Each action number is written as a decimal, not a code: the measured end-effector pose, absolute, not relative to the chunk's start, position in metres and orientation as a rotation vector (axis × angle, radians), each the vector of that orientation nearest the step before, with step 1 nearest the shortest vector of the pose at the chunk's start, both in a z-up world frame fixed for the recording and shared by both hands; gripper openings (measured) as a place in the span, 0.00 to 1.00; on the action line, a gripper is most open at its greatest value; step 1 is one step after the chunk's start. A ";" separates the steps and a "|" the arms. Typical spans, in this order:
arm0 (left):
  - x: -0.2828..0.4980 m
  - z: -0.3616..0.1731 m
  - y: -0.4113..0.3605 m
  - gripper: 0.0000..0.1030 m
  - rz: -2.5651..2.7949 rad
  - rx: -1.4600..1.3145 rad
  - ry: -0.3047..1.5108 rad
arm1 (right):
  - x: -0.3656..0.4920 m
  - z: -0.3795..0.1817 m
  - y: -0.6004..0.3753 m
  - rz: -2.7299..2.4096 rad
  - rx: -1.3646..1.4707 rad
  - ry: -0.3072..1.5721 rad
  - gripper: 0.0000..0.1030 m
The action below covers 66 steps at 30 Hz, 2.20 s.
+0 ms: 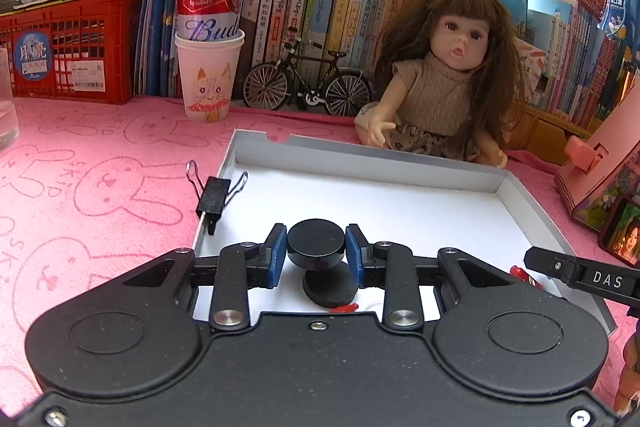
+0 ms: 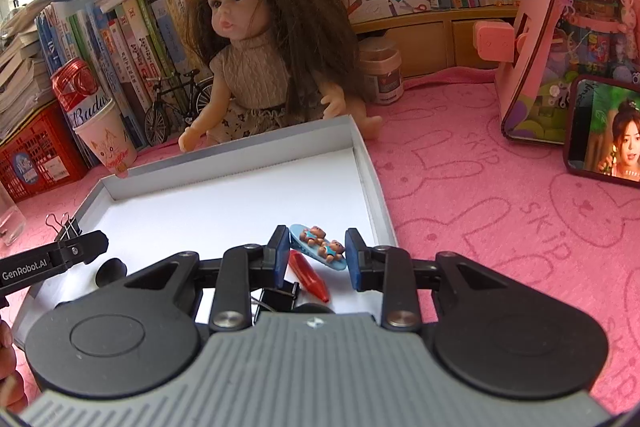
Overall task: Organize rigid objects
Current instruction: 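Lower and open left tool to drop the black disc while right tool releases the hair clip, then lift both open tools out of the tray toward the items on the cloth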
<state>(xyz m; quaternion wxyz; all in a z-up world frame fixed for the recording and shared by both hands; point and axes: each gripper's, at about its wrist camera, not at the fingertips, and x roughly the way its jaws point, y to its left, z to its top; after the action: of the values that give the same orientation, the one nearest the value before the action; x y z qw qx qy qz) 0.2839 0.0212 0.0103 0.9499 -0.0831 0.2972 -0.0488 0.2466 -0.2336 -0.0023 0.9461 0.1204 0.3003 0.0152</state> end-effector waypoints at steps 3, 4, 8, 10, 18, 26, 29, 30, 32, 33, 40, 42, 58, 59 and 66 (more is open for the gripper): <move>0.284 0.009 0.019 0.29 -0.099 -0.164 0.609 | 0.246 -0.002 -0.233 0.036 0.254 0.607 0.34; 0.283 0.008 0.018 0.29 -0.100 -0.166 0.612 | 0.246 -0.003 -0.232 0.035 0.257 0.605 0.34; 0.279 0.008 0.017 0.36 -0.104 -0.174 0.615 | 0.242 -0.002 -0.232 0.037 0.264 0.590 0.38; 0.275 0.009 0.017 0.41 -0.110 -0.175 0.604 | 0.238 -0.001 -0.232 0.044 0.257 0.578 0.47; 0.256 0.024 0.017 0.69 -0.128 -0.191 0.567 | 0.220 0.011 -0.231 0.073 0.244 0.530 0.66; 0.229 0.037 0.014 0.75 -0.151 -0.135 0.557 | 0.195 0.023 -0.231 0.121 0.231 0.500 0.75; 0.216 0.042 0.013 0.76 -0.174 -0.139 0.552 | 0.185 0.026 -0.228 0.138 0.211 0.493 0.78; 0.212 0.044 0.013 0.76 -0.181 -0.136 0.549 | 0.181 0.026 -0.226 0.142 0.199 0.491 0.78; 0.202 0.048 0.011 0.76 -0.195 -0.123 0.540 | 0.175 0.027 -0.223 0.151 0.177 0.488 0.79; 0.197 0.049 0.010 0.77 -0.202 -0.114 0.534 | 0.171 0.027 -0.222 0.157 0.169 0.487 0.80; 0.165 0.054 0.005 0.79 -0.250 -0.088 0.527 | 0.149 0.029 -0.217 0.195 0.148 0.492 0.83; 0.157 0.053 0.004 0.79 -0.263 -0.085 0.531 | 0.143 0.029 -0.217 0.204 0.146 0.493 0.84; 0.092 0.051 0.000 0.80 -0.347 -0.019 0.501 | 0.103 0.026 -0.219 0.256 0.129 0.505 0.86; 0.089 0.051 0.000 0.80 -0.352 -0.018 0.502 | 0.101 0.025 -0.219 0.258 0.131 0.507 0.87; 0.068 0.048 0.001 0.81 -0.392 -0.002 0.504 | 0.092 0.020 -0.223 0.268 0.145 0.529 0.87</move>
<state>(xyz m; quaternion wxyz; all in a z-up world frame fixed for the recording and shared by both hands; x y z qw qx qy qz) 0.0676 0.0012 0.0476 0.9494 -0.0008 0.2478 -0.1927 0.0915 -0.2230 0.0199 0.9538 0.0715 0.2602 0.1322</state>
